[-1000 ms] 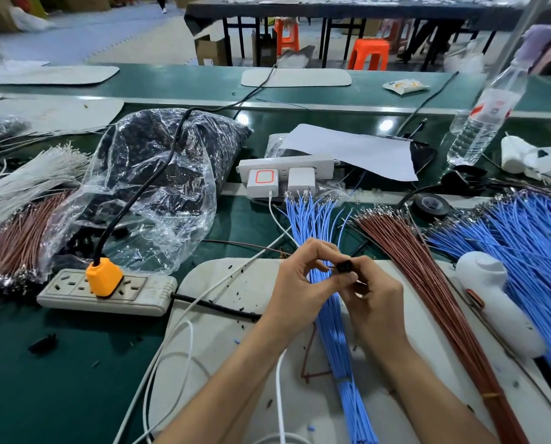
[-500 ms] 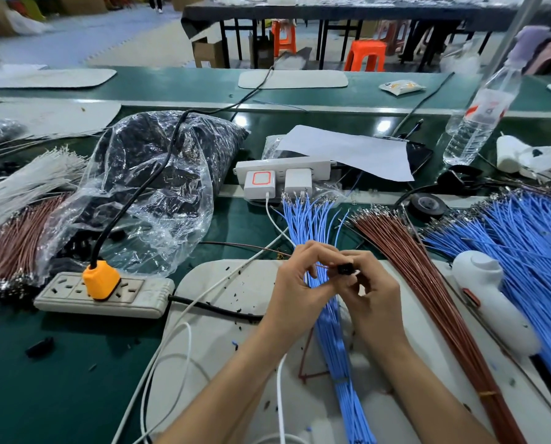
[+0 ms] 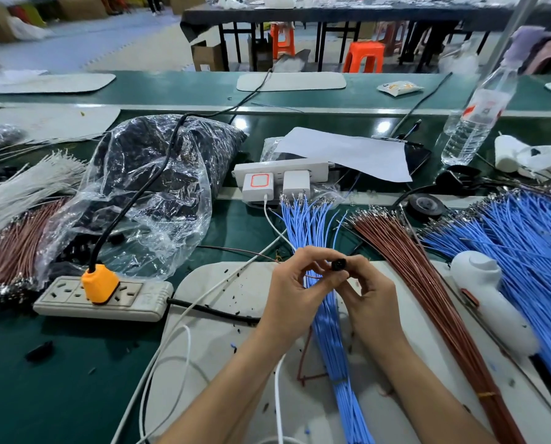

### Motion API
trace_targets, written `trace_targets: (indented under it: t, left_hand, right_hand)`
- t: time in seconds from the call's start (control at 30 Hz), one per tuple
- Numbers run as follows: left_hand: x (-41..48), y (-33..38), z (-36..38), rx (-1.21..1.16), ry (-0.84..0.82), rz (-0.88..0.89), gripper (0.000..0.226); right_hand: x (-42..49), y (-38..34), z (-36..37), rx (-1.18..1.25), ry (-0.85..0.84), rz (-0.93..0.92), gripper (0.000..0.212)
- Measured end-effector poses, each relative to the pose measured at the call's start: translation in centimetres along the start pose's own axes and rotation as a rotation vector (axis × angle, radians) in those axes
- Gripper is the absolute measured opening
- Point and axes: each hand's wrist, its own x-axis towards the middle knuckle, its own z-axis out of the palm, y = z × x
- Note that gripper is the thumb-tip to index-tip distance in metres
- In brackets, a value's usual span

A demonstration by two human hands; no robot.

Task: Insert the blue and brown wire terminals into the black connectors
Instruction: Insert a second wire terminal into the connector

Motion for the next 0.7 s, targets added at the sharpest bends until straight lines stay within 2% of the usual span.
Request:
trace_targets:
  t: [0.17, 0.5, 0.7]
  left_hand:
    - [-0.04, -0.22, 0.03, 0.041, 0.000, 0.054, 0.021]
    - [-0.23, -0.77, 0.02, 0.107, 0.027, 0.127, 0.023]
    - [-0.12, -0.50, 0.65, 0.138, -0.026, 0.028, 0.026]
  right_hand:
    - [-0.03, 0.20, 0.01, -0.077, 0.029, -0.045, 0.014]
    - [0.06, 0.47, 0.22, -0.155, -0.005, -0.029, 0.017]
    - [0.09, 0.78, 0.02, -0.189, 0.051, 0.027, 0.019]
